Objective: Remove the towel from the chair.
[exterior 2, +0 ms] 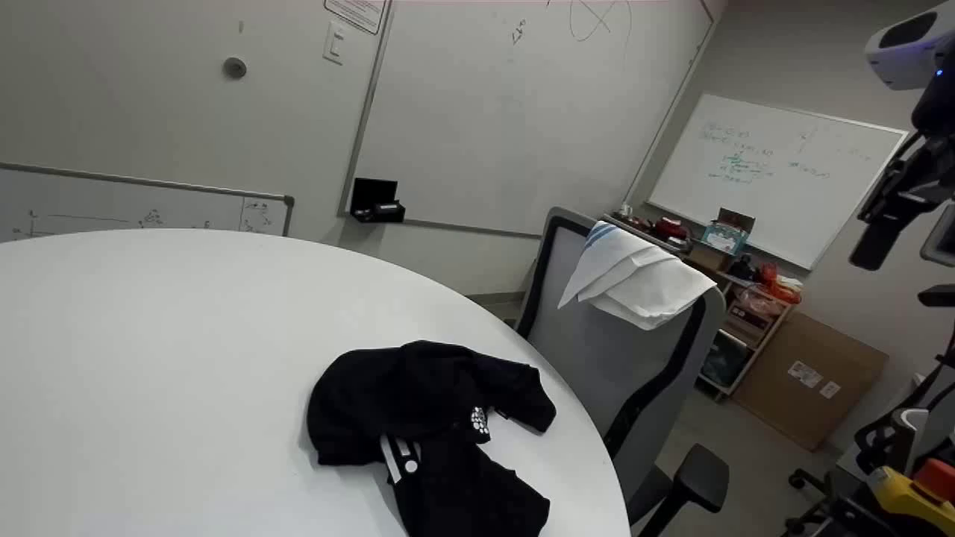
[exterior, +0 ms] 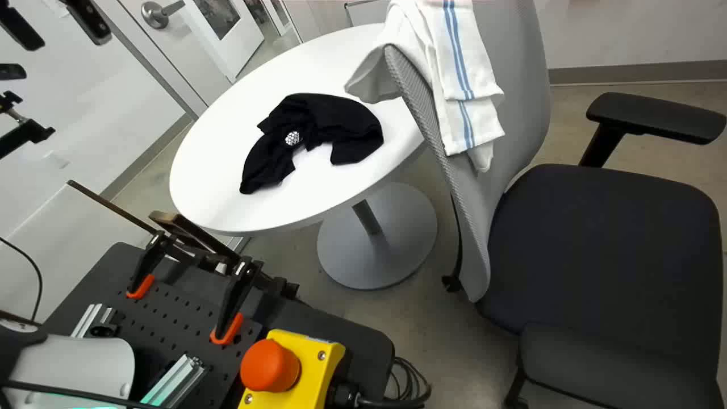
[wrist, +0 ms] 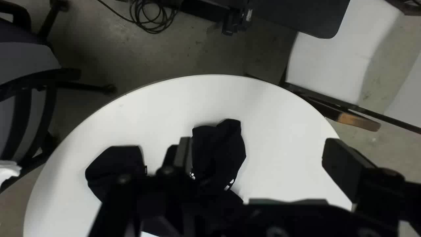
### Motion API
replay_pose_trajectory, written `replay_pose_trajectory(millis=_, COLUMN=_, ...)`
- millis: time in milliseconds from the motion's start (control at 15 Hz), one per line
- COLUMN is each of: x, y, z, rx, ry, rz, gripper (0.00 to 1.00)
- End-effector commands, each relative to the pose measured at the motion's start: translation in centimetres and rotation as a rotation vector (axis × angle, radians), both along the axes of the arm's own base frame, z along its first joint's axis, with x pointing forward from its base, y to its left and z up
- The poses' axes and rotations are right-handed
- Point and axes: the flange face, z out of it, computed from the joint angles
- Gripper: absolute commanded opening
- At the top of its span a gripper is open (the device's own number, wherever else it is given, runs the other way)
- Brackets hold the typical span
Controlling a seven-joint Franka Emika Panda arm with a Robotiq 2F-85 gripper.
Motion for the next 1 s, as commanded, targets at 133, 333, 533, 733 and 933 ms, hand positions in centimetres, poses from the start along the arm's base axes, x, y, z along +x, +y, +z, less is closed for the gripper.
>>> replay_pose_trajectory(millis=133, x=0.0, y=0.0, z=0.0, rx=0.0, ry=0.001, rz=0.0, gripper=1.0)
replay_pose_trajectory(millis=333, x=0.0, y=0.0, z=0.0, rx=0.0, ry=0.001, rz=0.0, gripper=1.0)
replay_pose_trajectory(millis=533, x=0.0, y=0.0, z=0.0, rx=0.0, ry=0.001, rz=0.0, gripper=1.0)
replay_pose_trajectory(millis=733, x=0.2, y=-0.1, z=0.0, rx=0.004, ry=-0.014, rz=-0.029, gripper=1.0)
replay_pose_trajectory(millis=933, x=1.5, y=-0.9, z=0.3, rx=0.062, ry=-0.093, rz=-0.193, gripper=1.0)
